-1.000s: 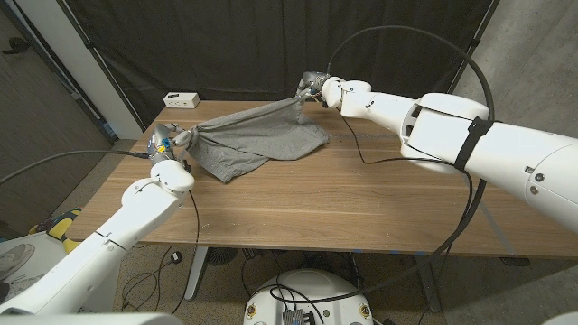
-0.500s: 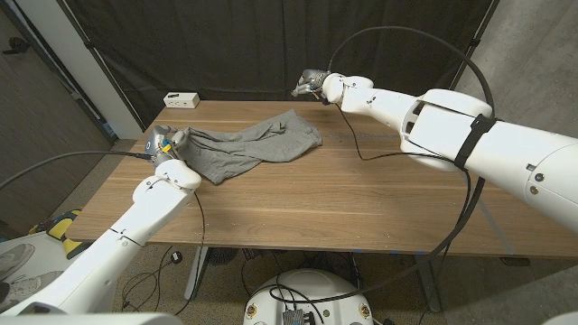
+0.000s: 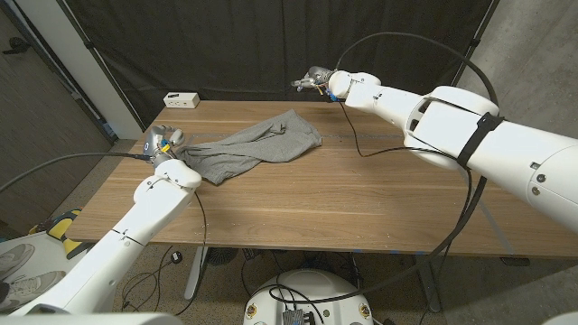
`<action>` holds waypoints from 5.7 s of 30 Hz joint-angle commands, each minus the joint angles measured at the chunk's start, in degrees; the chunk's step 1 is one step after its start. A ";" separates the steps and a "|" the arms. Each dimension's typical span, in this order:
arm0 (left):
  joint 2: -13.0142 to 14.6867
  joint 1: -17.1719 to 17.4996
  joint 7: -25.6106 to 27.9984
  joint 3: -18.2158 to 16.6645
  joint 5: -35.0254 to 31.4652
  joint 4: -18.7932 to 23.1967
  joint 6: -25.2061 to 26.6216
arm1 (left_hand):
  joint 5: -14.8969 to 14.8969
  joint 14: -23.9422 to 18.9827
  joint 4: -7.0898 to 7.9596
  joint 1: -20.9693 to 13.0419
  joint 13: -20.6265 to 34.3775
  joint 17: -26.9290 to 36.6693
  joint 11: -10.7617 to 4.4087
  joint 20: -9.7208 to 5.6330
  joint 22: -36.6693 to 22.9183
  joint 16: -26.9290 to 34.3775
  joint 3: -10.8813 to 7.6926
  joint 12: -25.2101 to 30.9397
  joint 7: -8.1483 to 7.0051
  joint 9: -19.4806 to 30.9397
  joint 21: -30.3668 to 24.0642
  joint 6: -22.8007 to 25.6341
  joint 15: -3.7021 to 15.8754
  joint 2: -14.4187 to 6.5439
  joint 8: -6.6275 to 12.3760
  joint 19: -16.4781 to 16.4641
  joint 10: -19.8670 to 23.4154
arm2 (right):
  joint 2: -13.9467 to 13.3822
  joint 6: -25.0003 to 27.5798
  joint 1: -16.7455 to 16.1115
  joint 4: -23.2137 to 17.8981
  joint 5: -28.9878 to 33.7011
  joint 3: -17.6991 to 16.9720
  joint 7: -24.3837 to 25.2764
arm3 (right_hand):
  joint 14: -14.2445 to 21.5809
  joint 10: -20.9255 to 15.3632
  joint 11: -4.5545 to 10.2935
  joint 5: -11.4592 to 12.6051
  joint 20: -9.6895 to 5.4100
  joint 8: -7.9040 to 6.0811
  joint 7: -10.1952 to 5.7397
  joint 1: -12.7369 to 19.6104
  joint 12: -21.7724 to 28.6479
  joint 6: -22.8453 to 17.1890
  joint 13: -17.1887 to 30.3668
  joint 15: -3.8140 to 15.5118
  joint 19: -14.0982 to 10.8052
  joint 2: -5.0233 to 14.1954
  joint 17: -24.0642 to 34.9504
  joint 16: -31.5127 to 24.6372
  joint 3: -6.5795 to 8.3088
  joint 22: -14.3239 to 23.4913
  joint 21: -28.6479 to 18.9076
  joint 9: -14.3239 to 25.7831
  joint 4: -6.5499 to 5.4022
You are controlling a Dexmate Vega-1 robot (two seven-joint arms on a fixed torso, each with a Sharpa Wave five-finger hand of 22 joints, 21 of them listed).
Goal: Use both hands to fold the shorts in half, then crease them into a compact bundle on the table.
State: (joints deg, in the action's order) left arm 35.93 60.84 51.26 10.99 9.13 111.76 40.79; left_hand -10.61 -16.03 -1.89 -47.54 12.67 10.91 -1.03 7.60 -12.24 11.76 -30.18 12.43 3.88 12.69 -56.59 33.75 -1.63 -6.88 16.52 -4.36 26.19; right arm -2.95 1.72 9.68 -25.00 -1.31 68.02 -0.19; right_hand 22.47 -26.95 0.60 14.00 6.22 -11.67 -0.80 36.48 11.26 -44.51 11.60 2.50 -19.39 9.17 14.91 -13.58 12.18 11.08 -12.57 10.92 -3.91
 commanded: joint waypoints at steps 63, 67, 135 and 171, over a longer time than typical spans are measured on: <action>24.92 -25.93 -42.03 41.60 -30.95 18.41 36.97 | -2.35 12.72 -2.38 13.04 -0.69 -0.47 3.56 4.51 1.86 -0.99 14.24 -0.96 -4.63 -1.74 10.74 -22.79 -6.16 15.39 -6.23 15.90 -14.76 | -26.21 -23.39 -31.26 -42.80 32.42 -16.95 21.08 | -1.30 2.51 1.63 -2.52 -2.74 1.08 -4.59 3.21 -0.30 10.31 0.01 3.60 -3.66 1.41 -0.44 0.91 8.65 -0.27 -1.13 -0.14 2.89; 25.50 -28.55 -43.56 45.02 -31.49 18.66 38.39 | -2.76 12.63 -2.60 12.85 -0.79 -0.53 3.97 4.56 1.86 -0.87 14.69 -0.99 -4.79 -1.77 11.07 -24.32 -6.19 15.66 -6.50 15.66 -15.22 | -26.00 -23.34 -31.55 -42.59 32.75 -16.69 19.44 | -2.48 3.24 1.39 -2.92 -3.45 1.38 -5.03 1.86 -0.45 11.60 -0.04 3.33 -2.91 1.17 -0.25 1.18 8.58 -0.30 -0.76 -0.18 2.09; 20.20 -34.52 -88.00 58.66 -72.05 7.92 37.87 | -6.97 11.93 -2.76 12.24 -1.38 -0.88 0.55 4.60 1.77 -0.79 21.69 2.10 -3.78 -2.01 19.17 -22.20 -5.84 13.51 -3.93 9.04 -10.14 | -22.34 -16.13 -31.41 -37.31 30.56 -12.37 8.09 | -6.72 6.54 1.75 -2.96 -3.78 0.49 -5.31 -3.99 0.02 16.62 -0.55 3.07 0.98 0.35 -2.73 1.96 10.32 -0.70 0.84 -0.30 0.33; 2.66 -14.92 -100.05 35.26 -110.78 -8.55 9.30 | -7.66 4.25 -6.59 0.47 -0.90 -0.95 -5.67 4.22 1.37 0.87 18.67 3.73 -6.77 -1.72 20.59 -15.01 -0.43 7.68 -3.61 3.76 0.25 | -16.69 -25.57 -25.64 -20.58 26.49 -8.86 9.85 | -6.32 6.19 1.68 -2.89 -3.47 0.16 -4.48 -4.27 0.01 15.27 -0.57 3.17 1.14 0.50 -3.08 1.88 11.43 -0.72 0.84 -0.30 0.74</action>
State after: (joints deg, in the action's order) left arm 44.10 40.20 -48.62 53.45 -91.93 107.40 59.05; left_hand -18.66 -10.64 -8.06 -45.31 11.62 9.86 -6.09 11.88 -10.54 12.15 -10.77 15.76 -2.52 10.81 -36.14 17.55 -2.33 1.27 12.41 -0.22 24.93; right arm -21.25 -21.23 -17.80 -50.45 26.20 58.11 8.98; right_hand 15.66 -20.17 2.45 10.81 2.27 -11.04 -5.43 32.66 11.03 -28.66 10.94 2.05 -18.01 9.59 11.70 -11.30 23.08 10.40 -11.98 10.68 -3.17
